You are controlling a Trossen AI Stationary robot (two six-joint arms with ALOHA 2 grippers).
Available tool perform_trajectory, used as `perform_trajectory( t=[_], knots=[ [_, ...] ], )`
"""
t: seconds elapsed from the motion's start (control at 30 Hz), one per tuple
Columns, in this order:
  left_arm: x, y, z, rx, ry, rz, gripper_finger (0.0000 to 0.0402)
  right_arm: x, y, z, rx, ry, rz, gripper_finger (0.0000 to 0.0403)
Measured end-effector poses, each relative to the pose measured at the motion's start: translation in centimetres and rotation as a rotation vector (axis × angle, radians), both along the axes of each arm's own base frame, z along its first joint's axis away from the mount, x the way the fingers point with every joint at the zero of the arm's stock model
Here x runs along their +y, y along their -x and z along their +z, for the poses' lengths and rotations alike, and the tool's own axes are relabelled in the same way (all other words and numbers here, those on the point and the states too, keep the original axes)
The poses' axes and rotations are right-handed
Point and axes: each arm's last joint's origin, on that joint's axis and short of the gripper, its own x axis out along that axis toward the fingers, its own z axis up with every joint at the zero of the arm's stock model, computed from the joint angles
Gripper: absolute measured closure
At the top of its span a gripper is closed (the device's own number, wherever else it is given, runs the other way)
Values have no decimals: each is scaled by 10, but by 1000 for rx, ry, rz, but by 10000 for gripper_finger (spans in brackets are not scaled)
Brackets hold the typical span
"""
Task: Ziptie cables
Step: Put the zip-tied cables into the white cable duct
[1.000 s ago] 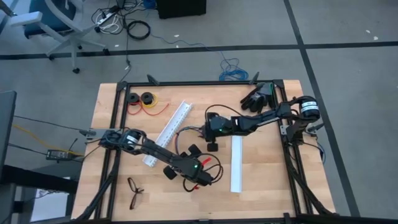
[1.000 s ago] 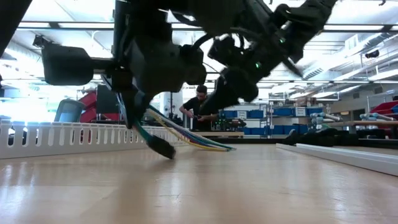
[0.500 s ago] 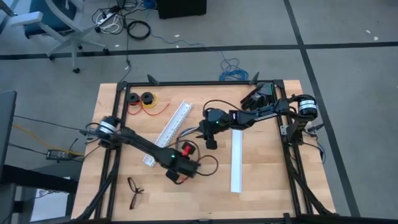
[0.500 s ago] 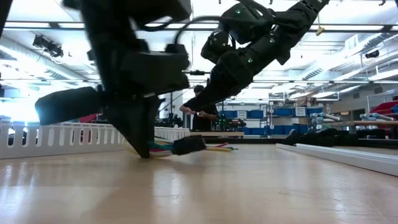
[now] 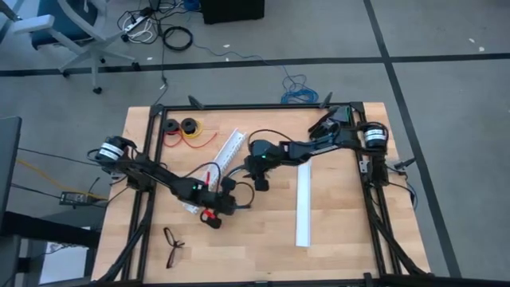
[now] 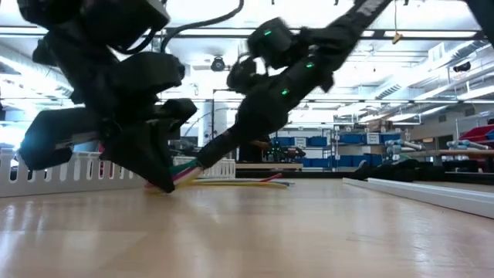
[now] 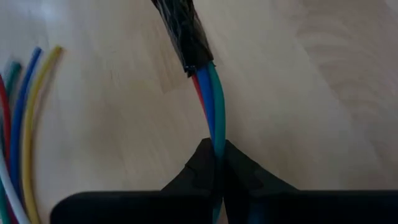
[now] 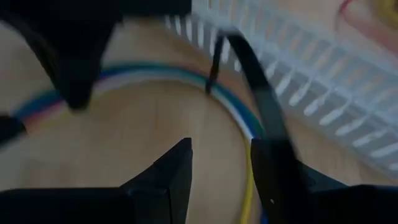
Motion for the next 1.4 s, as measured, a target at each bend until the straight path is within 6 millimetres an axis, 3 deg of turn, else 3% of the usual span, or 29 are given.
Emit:
perform_trajectory(
  t=[0.23, 0.4, 0.57, 0.67, 0.83, 0.97, 1.17, 1.4],
  knots=[
    [1, 6, -2, -33, 32, -74, 386, -20, -30, -8, 207, 74, 11, 252],
    [1, 7, -2, -31, 32, -84, 386, -29, -25, -16, 322, 124, -47, 252],
    [1, 6, -2, -35, 1, -115, 386, -33, -16, -22, 395, 69, -39, 257],
    [2, 6, -2, -37, -24, -123, 386, -32, -13, -25, 417, 64, -42, 287],
    [7, 8, 0, -18, -64, -138, 386, -28, -11, -28, 422, 71, -26, 386],
    [16, 13, 5, 25, -107, -135, 386, -26, -11, -29, 421, 76, -24, 394],
    [29, 21, 17, 71, -155, -140, 386, -28, -10, -20, 403, 67, -42, 400],
    [38, 26, 41, -7, -189, -163, 386, -30, -3, 5, 378, 133, -84, 402]
  ],
)
